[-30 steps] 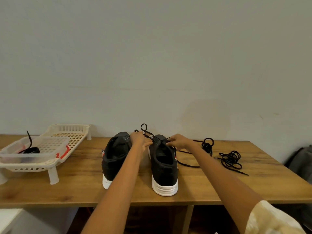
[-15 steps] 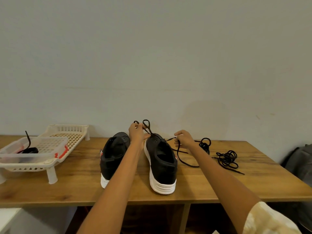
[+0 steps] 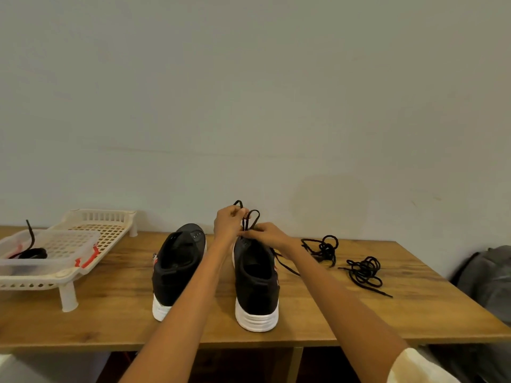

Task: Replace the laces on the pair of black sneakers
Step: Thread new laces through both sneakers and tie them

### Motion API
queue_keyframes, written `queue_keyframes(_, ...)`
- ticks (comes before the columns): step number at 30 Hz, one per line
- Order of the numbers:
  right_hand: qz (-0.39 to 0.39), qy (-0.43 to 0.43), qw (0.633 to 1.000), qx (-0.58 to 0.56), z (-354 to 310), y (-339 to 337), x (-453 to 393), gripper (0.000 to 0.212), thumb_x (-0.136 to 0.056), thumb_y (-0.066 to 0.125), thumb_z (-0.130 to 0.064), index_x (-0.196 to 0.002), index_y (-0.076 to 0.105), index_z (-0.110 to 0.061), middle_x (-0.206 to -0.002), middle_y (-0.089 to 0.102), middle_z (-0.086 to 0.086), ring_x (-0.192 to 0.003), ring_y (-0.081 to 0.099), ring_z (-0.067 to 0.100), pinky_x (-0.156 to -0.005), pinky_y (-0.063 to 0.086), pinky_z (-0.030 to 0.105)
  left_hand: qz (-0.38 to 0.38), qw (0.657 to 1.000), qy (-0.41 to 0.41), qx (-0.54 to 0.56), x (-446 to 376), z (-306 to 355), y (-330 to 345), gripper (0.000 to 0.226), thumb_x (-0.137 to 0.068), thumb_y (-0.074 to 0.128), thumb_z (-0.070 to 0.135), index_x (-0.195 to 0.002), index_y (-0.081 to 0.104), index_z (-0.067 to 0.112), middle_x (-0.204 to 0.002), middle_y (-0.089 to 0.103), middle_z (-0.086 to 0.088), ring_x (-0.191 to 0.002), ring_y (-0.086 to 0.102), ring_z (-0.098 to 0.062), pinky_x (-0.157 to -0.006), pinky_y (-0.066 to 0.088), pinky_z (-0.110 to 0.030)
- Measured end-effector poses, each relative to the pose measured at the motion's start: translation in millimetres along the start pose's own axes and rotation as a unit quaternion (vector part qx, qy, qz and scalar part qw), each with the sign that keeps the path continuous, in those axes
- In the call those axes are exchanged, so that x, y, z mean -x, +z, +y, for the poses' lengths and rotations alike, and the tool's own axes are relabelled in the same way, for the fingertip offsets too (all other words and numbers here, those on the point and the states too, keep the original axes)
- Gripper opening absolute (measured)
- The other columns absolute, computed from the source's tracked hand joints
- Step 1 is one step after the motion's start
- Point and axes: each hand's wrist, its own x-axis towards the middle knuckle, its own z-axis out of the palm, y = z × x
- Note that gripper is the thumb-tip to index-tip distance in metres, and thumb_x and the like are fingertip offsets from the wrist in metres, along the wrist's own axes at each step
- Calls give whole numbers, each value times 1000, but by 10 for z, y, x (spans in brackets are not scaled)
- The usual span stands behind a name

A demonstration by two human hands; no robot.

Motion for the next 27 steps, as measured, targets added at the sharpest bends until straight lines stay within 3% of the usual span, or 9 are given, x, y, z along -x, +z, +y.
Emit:
queue_keyframes(3,1,-11,1000,2,8,95,-54,42,-86,65,-40,-105,64,-2,-93,64,16,-84,59,20,-78,50,28,17,1000,1,-1,2,-11,5,14,-91,58,18,-78,64,18,-91,68,-5,-85,68,-34,-80,57,-46)
queue_keyframes(6,26,-17,997,68,-1,111,-102,28,-86,67,-25,-104,67,-4,-93,65,10,-84,58,19,-66,45,22,42,997,-7,57,25,-19,-31,11,-93,57,16,-91,66,11,-95,69,-9,-85,68,-35,-72,59,-39)
queue_keyframes(9,30,-21,992,119,8,88,-130,27,-82,69,-17,-108,69,-8,-106,69,9,-95,63,20,-75,46,24,74,990,11,116,22,25,-108,15,-95,55,15,-98,67,6,-93,69,-8,-83,68,-31,-64,59,-30)
queue_keyframes(16,20,-3,993,113,-14,80,-167,31,-82,71,-16,-112,66,-8,-115,66,10,-107,60,23,-84,45,28,107,969,72,211,36,193,-276,12,-96,54,16,-92,63,11,-88,69,-5,-73,68,-26,-67,59,-33)
queue_keyframes(18,21,-1,995,98,11,62,-163,35,-83,70,-16,-114,63,-5,-114,63,9,-104,58,24,-82,44,28,108,967,55,224,12,225,-337,13,-98,50,16,-94,60,8,-89,67,-6,-72,67,-25,-65,59,-31)
queue_keyframes(22,55,34,995,-81,-28,-220,-106,30,-89,61,-6,-117,58,4,-82,54,6,-60,47,13,-54,41,21,89,983,-3,160,-2,190,-400,13,-99,46,17,-95,57,11,-78,59,-2,-61,61,-20,-70,52,-35)
queue_keyframes(24,108,41,971,-210,-113,-458,-102,24,-91,59,-6,-112,60,4,-73,48,4,-53,40,12,-49,40,22,124,981,21,147,-12,253,-437,15,-98,45,18,-92,57,11,-69,52,-1,-53,54,-17,-66,49,-34)
queue_keyframes(27,186,26,920,-345,-328,-798,-70,7,-91,59,-9,-95,61,-4,-71,45,3,-50,37,10,-43,40,19,155,971,85,158,-10,477,-494,20,-99,41,18,-92,58,10,-63,45,0,-51,44,-13,-50,43,-22)
